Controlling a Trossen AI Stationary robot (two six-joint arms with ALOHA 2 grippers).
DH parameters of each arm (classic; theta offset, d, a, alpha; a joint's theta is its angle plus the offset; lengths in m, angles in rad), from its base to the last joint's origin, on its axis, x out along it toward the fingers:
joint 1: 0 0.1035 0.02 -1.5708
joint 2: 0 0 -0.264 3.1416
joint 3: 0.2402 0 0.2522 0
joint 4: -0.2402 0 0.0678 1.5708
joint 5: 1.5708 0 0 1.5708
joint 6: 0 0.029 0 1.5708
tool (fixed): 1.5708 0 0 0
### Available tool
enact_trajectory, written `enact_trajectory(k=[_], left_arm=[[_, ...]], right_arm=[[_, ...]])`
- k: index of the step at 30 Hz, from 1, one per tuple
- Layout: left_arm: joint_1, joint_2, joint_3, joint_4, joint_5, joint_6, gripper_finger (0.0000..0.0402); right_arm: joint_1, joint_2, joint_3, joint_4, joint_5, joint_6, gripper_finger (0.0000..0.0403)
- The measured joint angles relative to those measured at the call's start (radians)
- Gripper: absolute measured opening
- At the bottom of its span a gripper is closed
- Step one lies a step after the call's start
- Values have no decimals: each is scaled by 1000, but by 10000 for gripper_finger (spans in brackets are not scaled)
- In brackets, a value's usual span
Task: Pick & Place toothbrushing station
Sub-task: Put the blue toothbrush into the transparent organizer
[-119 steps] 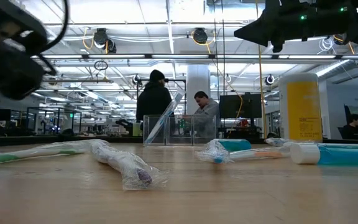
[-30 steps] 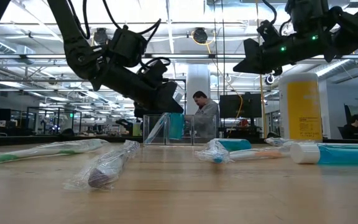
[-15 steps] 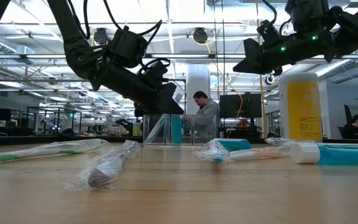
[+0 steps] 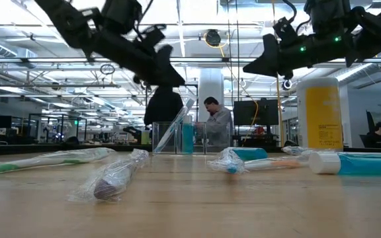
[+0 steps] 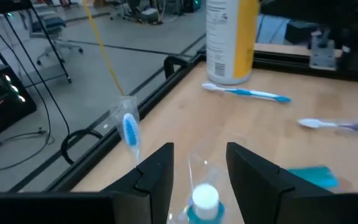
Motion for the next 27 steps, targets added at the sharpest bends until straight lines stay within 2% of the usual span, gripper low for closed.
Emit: enact_trajectory(k=[7, 13, 16, 21, 27], left_arm=[[-37, -194, 0, -252, 1, -60, 154], [-64, -252, 0, -362, 3, -89, 154], [-70, -253, 0, -376, 3, -85, 154], [-69, -253, 0, -385, 2, -63, 154], [-68, -253, 0, -329, -15, -26, 154]], right_arm=[[0, 0, 0, -60, -15, 18, 47], [0, 0, 0, -186, 19, 45, 78], [-3, 0, 0, -280, 87, 83, 85], [-26, 0, 0, -470, 92, 176, 102], [-44, 0, -1, -606, 127, 290, 131]])
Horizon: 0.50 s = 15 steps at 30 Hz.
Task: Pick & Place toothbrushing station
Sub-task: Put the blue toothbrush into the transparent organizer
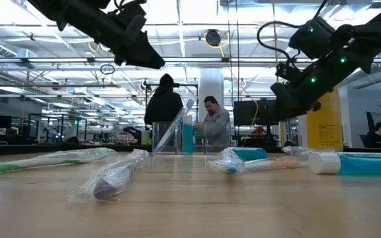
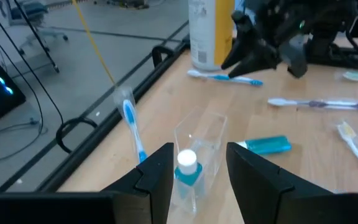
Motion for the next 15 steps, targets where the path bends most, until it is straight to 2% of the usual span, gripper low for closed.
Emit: enact_trajectory(k=[7, 15], left_arm=[[0, 0, 0, 29, 0, -3, 154], [0, 0, 0, 37, 0, -6, 154]], right_arm=[[-5, 0, 0, -193, 180, 180, 138], [-42, 0, 0, -319, 199, 359, 137]])
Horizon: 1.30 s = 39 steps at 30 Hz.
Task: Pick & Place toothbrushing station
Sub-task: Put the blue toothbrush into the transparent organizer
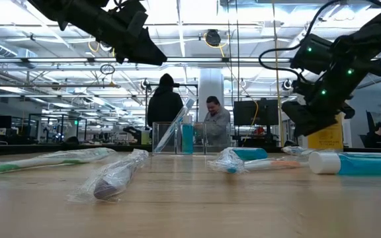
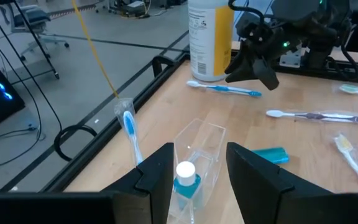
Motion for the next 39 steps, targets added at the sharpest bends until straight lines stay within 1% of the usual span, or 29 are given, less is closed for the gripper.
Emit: enact_trajectory(k=[4, 12, 15, 20, 25, 29, 33, 35, 37, 39], left_arm=[[0, 0, 0, -1, 0, 0, 154], [0, 0, 0, 26, 0, 0, 154], [0, 0, 0, 33, 0, 0, 154], [0, 0, 0, 55, 0, 3, 154], [0, 0, 0, 78, 0, 3, 154], [0, 0, 0, 78, 0, 2, 154], [0, 0, 0, 78, 0, 2, 154], [0, 0, 0, 78, 0, 1, 154], [0, 0, 0, 76, 0, 1, 154], [0, 0, 0, 75, 0, 1, 154]], right_arm=[[-2, 0, -28, 35, -15, 28, 137], [-6, 0, -159, 204, -29, 28, 138], [-13, 0, -210, 278, -30, 55, 139], [-25, -2, -287, 384, -97, 44, 133], [-26, -3, -331, 394, -107, 20, 105], [-26, -3, -357, 437, -110, 11, 64], [-27, 0, -365, 508, -153, -39, 22], [-26, 2, -365, 555, -196, -72, 17], [-25, 2, -364, 618, -264, -124, 17], [-24, 1, -364, 689, -294, -172, 22]])
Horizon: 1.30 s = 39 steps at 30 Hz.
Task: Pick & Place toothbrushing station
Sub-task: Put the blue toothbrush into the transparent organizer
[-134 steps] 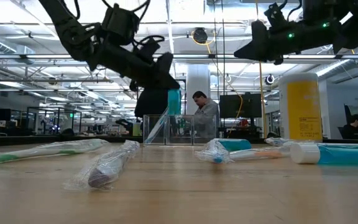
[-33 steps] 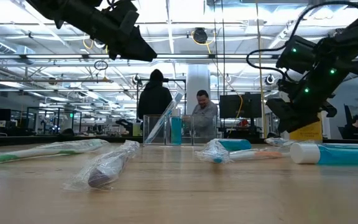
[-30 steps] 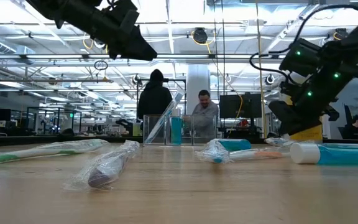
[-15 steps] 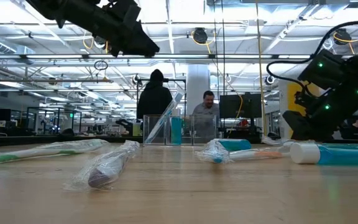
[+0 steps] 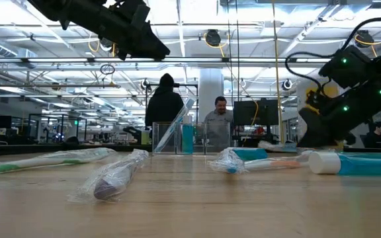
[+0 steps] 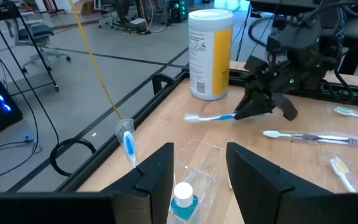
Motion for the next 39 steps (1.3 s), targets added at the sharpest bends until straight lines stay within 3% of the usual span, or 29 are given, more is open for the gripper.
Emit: enact_trajectory(k=[6, 14, 22, 29, 39], left_arm=[[0, 0, 0, -1, 0, 0, 154], [-1, 0, 0, -1, 67, -29, 154], [-1, 0, -1, 20, 162, -27, 154], [-2, 24, -1, 103, 311, -46, 154], [-56, 201, -1, 430, 362, -17, 154]], right_arm=[[-1, 0, 0, 239, -17, -95, 25], [39, -2, 19, 668, -288, -234, 21], [196, 1, 203, 533, -311, -384, 21], [317, 26, 365, 395, -309, -459, 25], [375, 198, 504, 437, -308, -516, 27]])
